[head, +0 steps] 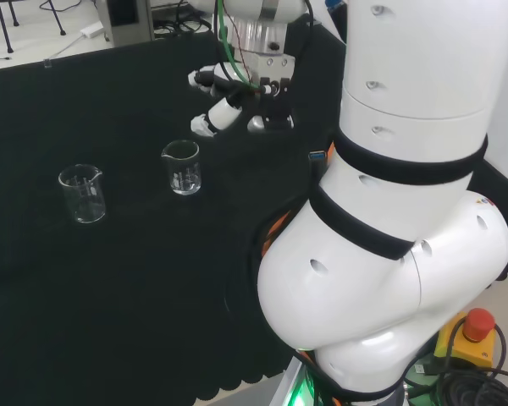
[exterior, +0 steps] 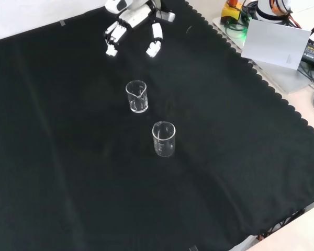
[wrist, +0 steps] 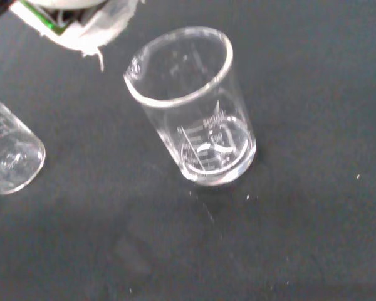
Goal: Pick up the beaker on the right.
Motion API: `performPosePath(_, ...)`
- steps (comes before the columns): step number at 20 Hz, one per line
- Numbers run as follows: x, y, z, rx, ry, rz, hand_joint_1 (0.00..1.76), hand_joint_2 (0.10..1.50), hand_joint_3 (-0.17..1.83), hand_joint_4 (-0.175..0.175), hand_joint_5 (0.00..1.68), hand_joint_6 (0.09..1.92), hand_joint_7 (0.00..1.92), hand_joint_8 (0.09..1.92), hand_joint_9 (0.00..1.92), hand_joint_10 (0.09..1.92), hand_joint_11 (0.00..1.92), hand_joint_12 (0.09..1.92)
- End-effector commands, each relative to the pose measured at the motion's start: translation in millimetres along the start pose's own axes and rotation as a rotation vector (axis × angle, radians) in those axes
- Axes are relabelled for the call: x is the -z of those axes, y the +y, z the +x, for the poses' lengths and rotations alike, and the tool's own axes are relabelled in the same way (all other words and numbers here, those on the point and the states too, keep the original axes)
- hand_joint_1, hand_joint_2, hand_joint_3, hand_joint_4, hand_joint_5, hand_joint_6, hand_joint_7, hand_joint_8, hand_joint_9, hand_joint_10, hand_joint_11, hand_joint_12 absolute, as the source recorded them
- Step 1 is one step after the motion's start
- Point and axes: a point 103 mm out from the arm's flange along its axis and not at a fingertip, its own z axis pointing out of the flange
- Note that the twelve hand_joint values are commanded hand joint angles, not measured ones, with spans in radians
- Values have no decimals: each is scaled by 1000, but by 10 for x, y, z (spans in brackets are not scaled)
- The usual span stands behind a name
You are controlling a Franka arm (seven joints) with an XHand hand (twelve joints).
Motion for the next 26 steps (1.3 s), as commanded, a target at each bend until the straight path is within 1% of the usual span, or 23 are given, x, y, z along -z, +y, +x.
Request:
performPosePath(1,-190,135,-91,49,48,18,790,509,752,-15,203,87,149,577,295,674,0,1235)
performPosePath(5,-283,160,-126,62,55,39,787,509,749,-15,202,87,149,576,294,675,0,1229)
performPosePath(10,-386,184,-194,77,75,36,780,506,743,-15,201,87,154,577,301,679,0,1222)
performPosePath(21,-594,285,-359,124,173,48,771,491,721,-16,200,87,157,574,303,679,0,1197)
performPosePath(22,-613,300,-365,131,187,47,771,490,719,-16,201,87,157,574,304,679,0,1195)
performPosePath(26,-726,359,-346,161,203,29,770,489,713,-18,215,87,173,578,309,679,0,1189)
